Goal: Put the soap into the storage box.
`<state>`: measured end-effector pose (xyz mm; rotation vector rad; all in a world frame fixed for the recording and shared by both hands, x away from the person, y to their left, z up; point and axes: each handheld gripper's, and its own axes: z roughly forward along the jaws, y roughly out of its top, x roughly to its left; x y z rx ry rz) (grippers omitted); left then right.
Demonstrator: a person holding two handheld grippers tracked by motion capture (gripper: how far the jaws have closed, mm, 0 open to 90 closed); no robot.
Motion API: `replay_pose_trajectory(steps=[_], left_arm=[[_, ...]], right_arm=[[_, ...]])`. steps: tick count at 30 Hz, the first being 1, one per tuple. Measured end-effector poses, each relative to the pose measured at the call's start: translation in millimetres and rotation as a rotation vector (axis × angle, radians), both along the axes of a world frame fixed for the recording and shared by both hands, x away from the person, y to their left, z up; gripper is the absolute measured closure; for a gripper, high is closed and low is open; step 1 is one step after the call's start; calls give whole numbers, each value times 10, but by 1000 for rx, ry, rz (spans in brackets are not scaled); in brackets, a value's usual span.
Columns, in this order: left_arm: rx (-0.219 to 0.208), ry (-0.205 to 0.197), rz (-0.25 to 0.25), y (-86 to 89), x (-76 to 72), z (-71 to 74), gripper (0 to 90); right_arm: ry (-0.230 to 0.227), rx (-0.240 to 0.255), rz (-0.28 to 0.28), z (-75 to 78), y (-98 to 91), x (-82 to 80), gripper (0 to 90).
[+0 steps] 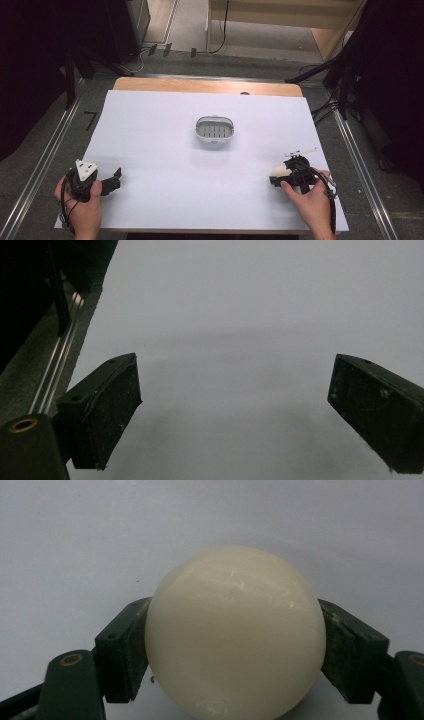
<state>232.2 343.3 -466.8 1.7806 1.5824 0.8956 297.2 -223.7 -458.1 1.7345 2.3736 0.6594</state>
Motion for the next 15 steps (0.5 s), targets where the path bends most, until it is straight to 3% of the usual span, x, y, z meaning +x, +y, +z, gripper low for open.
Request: replay_pose_trajectory(steps=[3, 15], left_arm=[[5, 8, 1, -2, 10, -3, 73], [-10, 6, 7, 13, 8, 1, 73]], right_arm=[[13, 28, 18, 16, 1, -7, 238], [-13, 31, 29, 170, 41, 12, 239]])
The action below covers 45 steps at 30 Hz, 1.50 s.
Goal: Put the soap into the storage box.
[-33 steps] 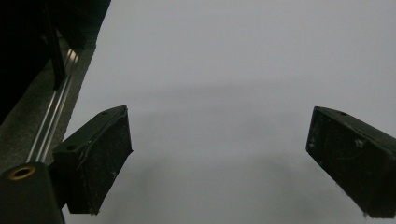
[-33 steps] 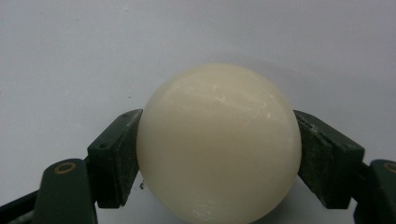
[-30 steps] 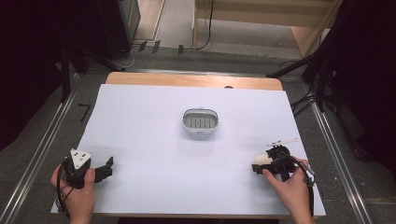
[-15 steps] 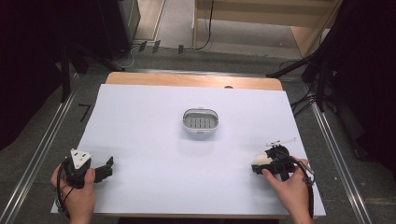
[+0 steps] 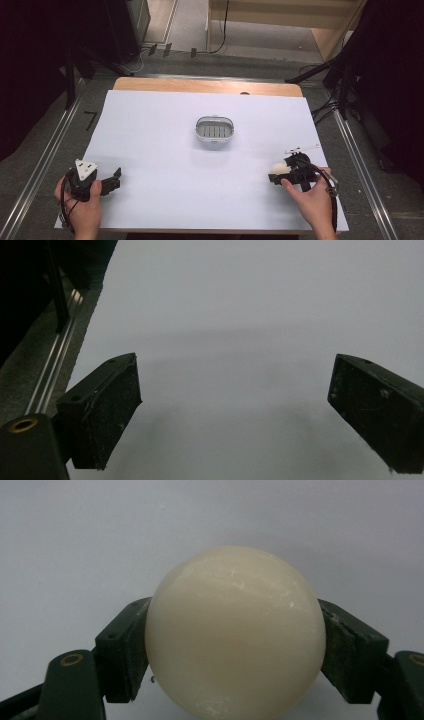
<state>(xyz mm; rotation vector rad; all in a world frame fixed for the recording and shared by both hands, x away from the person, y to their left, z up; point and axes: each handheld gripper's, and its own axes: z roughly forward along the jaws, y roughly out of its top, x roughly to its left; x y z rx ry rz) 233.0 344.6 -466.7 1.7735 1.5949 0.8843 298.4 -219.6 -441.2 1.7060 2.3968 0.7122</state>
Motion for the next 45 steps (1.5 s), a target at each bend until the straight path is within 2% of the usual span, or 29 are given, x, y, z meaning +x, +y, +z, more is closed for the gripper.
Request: replay_pose_trajectory(steps=[22, 45], left_arm=[[2, 1, 2, 1, 0, 0, 73], [0, 0, 2, -1, 1, -1, 73]], right_arm=[[-38, 4, 50, 215, 289, 285, 238], [-45, 4, 80, 340, 484, 489, 239]])
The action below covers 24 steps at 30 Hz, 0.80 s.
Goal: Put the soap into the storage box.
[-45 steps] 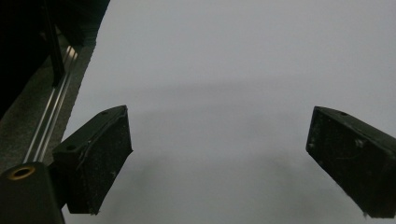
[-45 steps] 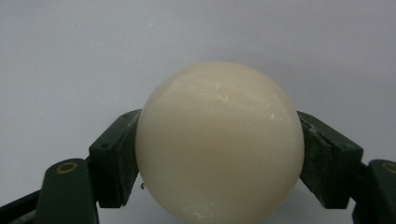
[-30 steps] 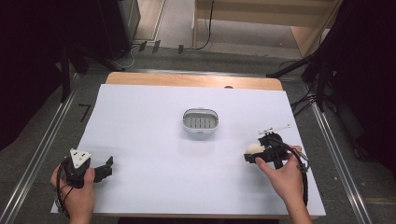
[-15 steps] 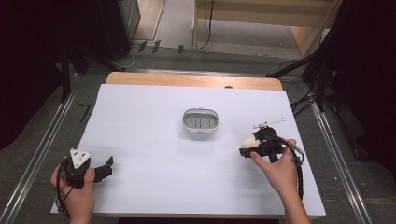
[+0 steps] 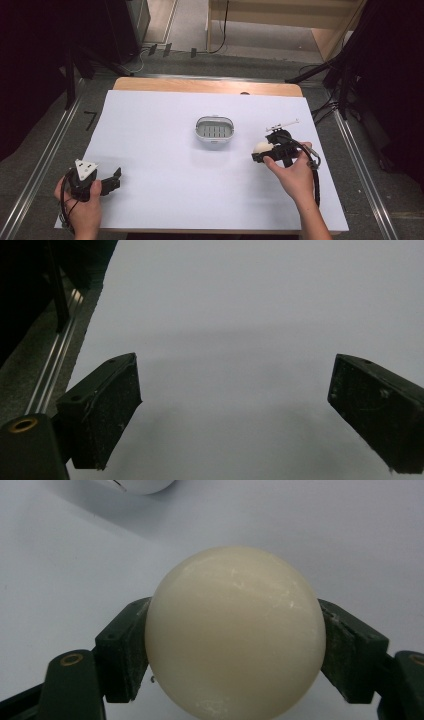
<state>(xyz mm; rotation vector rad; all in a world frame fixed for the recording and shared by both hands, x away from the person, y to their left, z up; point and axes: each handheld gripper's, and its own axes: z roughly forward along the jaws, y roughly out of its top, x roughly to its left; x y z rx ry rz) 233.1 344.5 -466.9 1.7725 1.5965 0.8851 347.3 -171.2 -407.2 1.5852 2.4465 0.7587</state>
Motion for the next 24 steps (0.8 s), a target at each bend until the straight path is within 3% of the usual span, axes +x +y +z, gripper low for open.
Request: replay_pose_trajectory(steps=[24], left_arm=[[1, -7, -6, 1, -6, 0, 74]], right_arm=[[-2, 24, 18, 95, 166, 176, 239]])
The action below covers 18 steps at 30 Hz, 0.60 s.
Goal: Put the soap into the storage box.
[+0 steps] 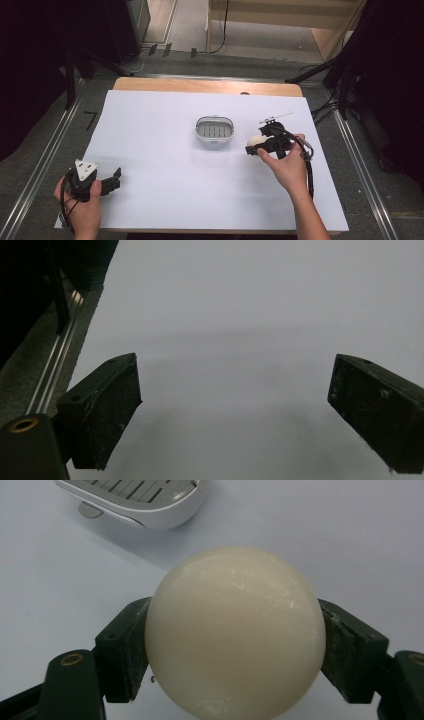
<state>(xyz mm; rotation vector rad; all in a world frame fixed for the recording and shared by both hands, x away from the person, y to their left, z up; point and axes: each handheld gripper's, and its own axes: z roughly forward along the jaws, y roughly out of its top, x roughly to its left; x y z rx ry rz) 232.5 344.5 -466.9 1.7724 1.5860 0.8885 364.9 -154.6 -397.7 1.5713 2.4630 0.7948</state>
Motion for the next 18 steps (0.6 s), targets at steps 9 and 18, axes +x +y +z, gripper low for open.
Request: replay_pose_trajectory(steps=[9, 18], left_arm=[[-2, 0, 2, 2, -1, 1, 74], [-7, 1, -1, 7, -1, 2, 73]], right_arm=[[6, -2, 17, 29, 119, 75, 238], [0, 0, 25, 81, 217, 151, 238]])
